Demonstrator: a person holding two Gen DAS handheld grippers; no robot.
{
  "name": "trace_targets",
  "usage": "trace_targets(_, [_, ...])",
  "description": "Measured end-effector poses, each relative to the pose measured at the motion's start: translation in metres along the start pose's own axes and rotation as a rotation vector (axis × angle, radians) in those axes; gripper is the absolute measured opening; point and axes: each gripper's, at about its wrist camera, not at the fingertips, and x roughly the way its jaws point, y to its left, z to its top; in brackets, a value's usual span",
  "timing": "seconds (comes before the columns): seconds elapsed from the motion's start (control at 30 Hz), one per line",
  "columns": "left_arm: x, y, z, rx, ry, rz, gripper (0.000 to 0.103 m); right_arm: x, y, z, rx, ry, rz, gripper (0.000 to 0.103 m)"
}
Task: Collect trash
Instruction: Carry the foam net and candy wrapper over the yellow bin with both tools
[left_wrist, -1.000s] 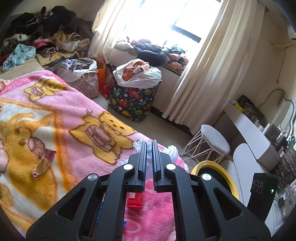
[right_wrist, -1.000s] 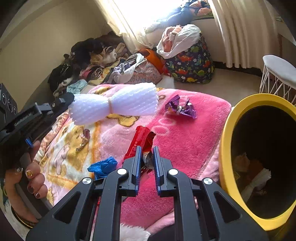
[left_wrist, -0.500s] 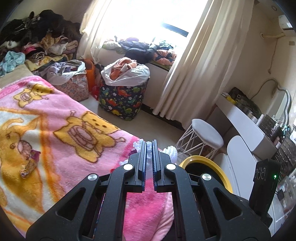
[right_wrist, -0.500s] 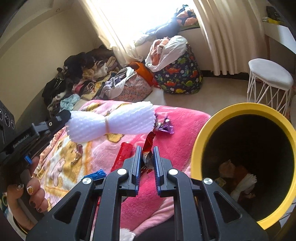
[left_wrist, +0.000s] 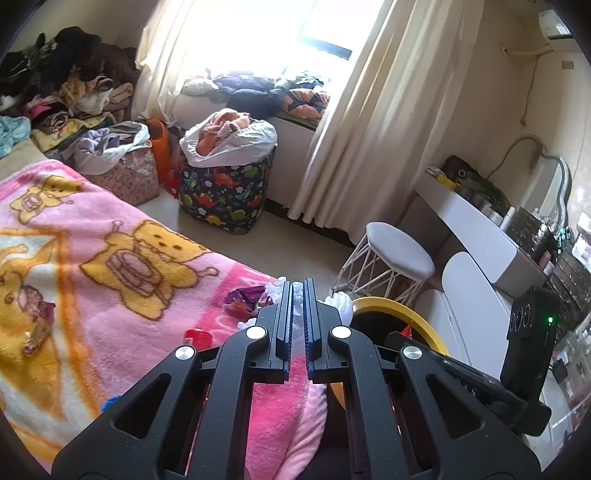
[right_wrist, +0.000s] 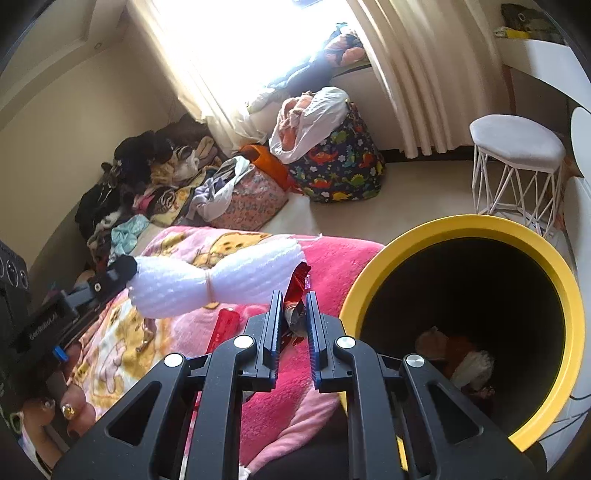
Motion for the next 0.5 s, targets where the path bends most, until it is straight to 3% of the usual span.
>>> trace_targets(0.5, [0.012,-0.027,-0.006,0.057,0.032,-0.019,0.002,-0.014,-0.041,0.009,0.075,-0.048,-0.024,0.013])
